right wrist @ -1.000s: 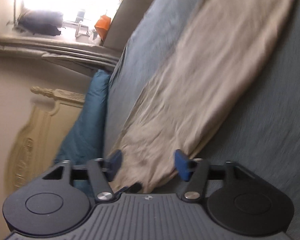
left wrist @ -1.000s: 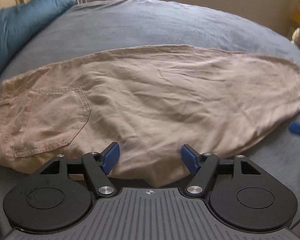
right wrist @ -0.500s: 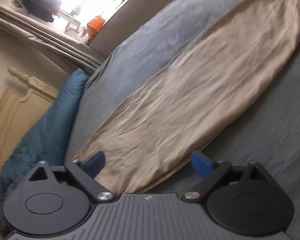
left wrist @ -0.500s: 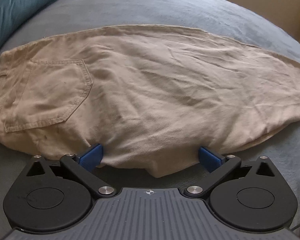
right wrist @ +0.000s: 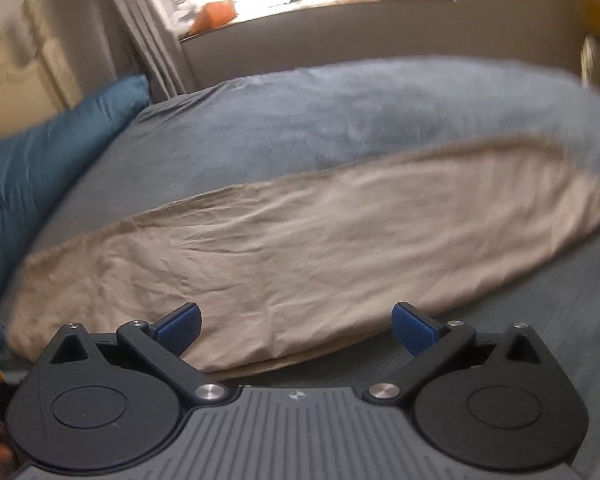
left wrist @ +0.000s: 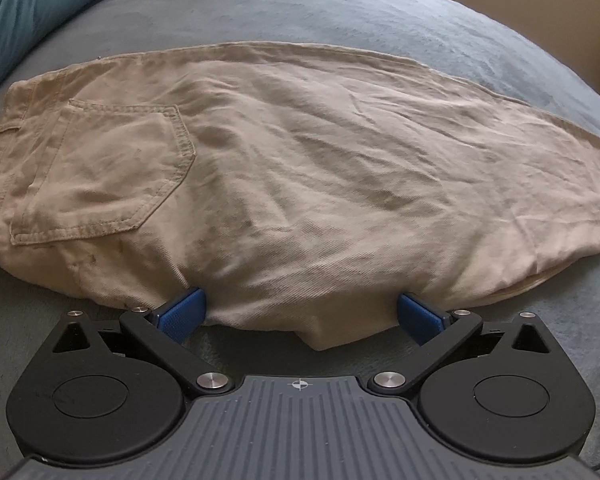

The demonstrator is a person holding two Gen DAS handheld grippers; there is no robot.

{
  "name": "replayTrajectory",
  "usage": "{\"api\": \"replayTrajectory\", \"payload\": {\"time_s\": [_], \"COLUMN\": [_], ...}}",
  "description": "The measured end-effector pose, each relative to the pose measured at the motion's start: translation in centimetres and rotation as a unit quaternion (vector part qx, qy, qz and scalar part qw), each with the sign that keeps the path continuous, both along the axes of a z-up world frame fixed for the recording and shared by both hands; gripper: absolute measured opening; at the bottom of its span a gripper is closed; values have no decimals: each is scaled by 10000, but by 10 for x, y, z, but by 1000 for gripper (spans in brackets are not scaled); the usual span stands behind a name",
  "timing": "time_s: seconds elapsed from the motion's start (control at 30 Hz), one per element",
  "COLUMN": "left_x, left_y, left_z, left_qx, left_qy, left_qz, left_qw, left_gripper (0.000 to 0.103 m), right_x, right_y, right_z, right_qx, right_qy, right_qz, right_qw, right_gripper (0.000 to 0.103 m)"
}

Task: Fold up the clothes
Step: 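Lift both open tools away from the folded trousers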

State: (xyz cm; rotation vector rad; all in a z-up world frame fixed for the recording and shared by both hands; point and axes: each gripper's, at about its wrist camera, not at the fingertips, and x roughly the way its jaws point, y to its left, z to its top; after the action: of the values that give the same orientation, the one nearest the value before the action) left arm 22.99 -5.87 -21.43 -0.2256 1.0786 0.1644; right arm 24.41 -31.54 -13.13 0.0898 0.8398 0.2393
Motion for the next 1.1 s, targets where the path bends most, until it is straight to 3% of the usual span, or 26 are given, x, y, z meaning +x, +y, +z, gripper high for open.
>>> {"api": "replayTrajectory", "payload": {"time_s": [0.13,0.43,0.6,0.87,1.0,1.1], "left_x": [0,-1,-1,-1,0,0], "left_y": [0,3,2,2,2,1], "left_z": [0,-1,-2,-3,-4,-4], "left_qx": [7,29,50,102,97,94], "left_qy": [61,198,284,307,324,329], "left_qz": [45,176,222,161,162,167], "left_qw": [10000,9996,9993,9993,9993,9993], "left_gripper": [103,103,103,103,103,103], "right_x": [-7,3,3,2,3,3], "right_y": [10,1,3,-5,-15,-12], "right_z": [8,-11,-42,-91,-92,-91], "right_qx": [-655,-1143,-1523,-1397,-1063,-1115], "right_qy": [-252,317,779,1610,1732,1740], "right_qz": [106,-130,61,40,-88,-79], "right_qw": [9975,9929,9852,9770,9791,9784], "right_gripper": [103,103,103,103,103,103]}}
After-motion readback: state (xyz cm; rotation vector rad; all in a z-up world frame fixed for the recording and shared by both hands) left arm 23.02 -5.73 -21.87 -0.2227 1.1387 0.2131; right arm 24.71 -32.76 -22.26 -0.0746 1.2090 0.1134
